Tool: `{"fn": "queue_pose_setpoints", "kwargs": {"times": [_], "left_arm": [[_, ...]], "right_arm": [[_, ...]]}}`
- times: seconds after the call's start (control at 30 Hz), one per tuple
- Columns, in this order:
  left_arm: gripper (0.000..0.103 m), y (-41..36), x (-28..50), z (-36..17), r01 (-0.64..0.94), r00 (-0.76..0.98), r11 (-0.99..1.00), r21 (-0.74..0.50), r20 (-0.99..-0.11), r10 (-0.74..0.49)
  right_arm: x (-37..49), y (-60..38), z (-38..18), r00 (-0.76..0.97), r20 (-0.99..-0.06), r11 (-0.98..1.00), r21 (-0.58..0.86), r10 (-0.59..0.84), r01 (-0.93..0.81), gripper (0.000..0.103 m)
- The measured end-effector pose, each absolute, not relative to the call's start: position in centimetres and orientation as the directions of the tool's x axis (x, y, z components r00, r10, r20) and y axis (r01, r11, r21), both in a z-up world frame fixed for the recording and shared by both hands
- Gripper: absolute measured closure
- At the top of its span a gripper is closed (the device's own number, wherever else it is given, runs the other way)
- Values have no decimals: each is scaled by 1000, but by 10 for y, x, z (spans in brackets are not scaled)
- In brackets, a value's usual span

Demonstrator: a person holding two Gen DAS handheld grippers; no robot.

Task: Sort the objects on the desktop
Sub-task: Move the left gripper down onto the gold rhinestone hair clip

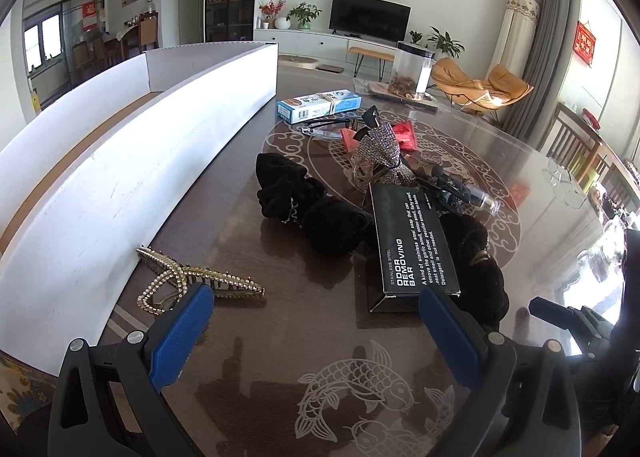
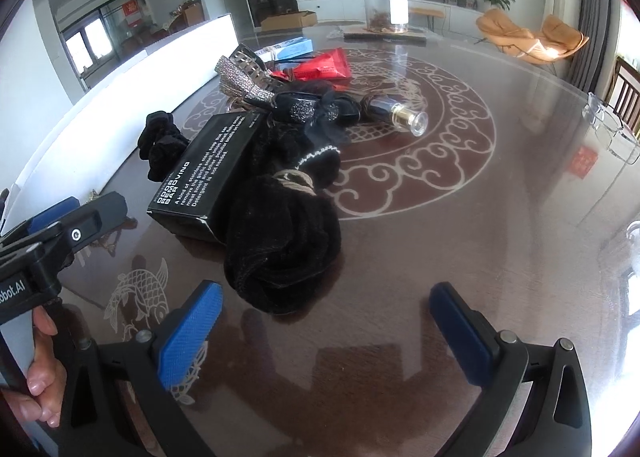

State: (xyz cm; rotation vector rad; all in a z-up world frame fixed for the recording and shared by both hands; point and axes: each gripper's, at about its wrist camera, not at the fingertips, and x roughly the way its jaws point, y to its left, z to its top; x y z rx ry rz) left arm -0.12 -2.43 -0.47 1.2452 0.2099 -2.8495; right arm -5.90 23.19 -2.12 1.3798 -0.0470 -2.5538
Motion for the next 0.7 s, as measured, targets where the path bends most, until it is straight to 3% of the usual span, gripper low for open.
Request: {"fn": "queue_pose_setpoints", "kwargs": {"times": [0.33, 0.7], "left_arm": [[0, -22, -4, -10, 77, -658, -992, -98, -753, 23], [0, -47, 4, -4, 216, -643, -971, -105, -764, -60]], "right_arm": [[-107, 204, -28, -505, -847, -957, 17, -167, 289, 0], [-93, 261, -30, -541, -839, -993, -9, -56, 116, 0]]}}
